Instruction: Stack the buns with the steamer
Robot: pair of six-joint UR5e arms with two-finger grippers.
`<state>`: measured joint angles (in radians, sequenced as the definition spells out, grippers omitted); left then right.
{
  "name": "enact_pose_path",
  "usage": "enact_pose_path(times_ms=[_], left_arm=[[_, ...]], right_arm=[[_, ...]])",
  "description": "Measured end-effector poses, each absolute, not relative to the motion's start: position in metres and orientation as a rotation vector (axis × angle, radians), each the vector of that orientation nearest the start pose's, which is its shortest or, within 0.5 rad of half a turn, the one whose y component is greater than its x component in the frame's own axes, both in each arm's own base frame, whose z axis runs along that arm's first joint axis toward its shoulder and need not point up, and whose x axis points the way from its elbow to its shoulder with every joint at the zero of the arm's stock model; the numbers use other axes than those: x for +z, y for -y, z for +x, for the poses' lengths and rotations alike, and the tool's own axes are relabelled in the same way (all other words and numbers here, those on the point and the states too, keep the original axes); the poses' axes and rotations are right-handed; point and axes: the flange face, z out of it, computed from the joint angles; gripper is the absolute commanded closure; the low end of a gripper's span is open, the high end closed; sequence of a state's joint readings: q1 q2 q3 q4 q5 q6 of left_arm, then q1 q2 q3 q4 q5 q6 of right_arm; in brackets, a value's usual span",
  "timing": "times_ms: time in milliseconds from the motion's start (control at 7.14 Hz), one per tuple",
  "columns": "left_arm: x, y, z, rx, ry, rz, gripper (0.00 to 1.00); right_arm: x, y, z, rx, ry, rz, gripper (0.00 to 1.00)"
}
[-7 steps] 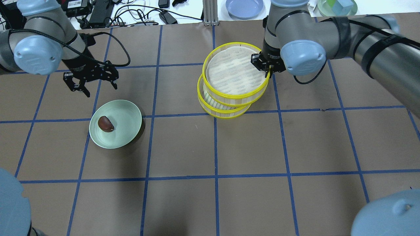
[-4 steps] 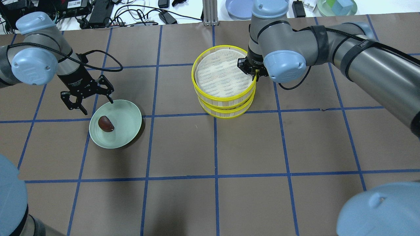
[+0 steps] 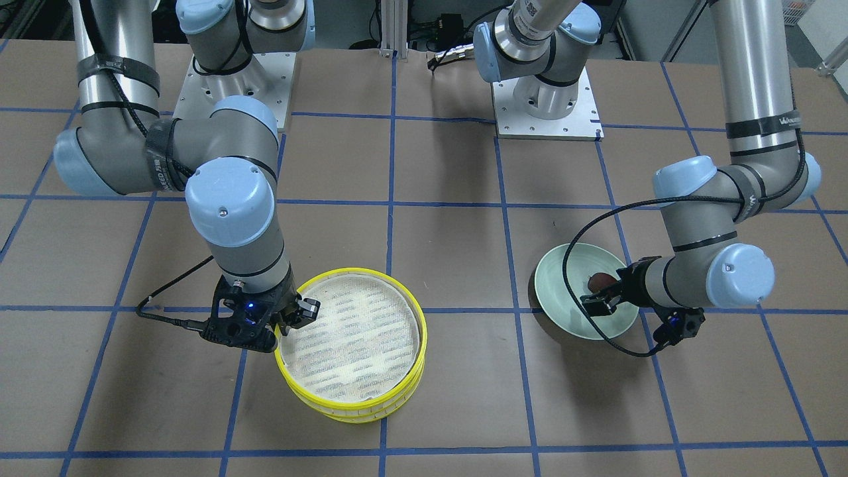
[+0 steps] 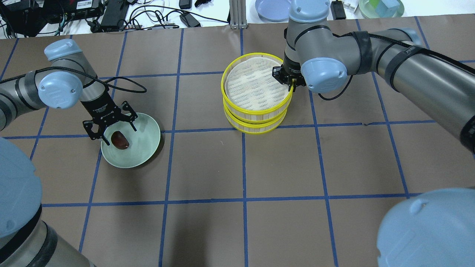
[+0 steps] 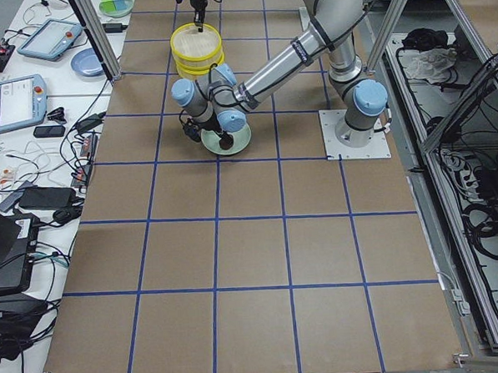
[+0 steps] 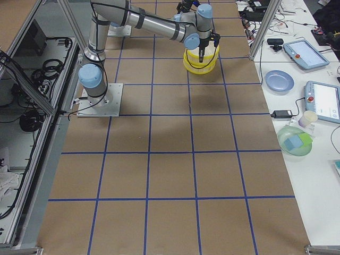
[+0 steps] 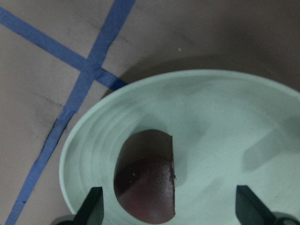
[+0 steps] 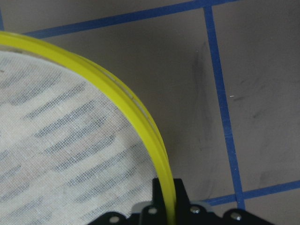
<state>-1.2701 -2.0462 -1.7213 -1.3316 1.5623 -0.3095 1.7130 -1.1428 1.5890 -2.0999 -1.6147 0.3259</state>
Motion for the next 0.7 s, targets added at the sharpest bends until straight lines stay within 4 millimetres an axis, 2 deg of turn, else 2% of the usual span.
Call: enact_pose_path(times_ms=[140, 280, 420, 700], left_arm=[[0.174, 0.5814, 0.0399, 0.62, -2.943, -0.929, 0.25], [0.1692, 0.5817, 0.0405, 0.625, -2.938, -0.925, 0.77], [0.1663, 0.5823, 0.0425, 0.619, -2.924, -0.914, 1.0], [0.1685, 0.5853, 0.0465, 0.579, -2.907, -0.899, 1.0]], right_arm=[[0.2869, 0.6135, 0.2188, -0.136, -3.138, 0.299, 1.0], [0.2855, 0.6142, 0.2205, -0.132, -3.119, 0.311, 1.0], [0.2841, 0.6155, 0.2218, -0.136, -3.103, 0.322, 1.0], [0.2817, 0.6165, 0.2217, -0.138, -3.104, 0.327, 1.0]])
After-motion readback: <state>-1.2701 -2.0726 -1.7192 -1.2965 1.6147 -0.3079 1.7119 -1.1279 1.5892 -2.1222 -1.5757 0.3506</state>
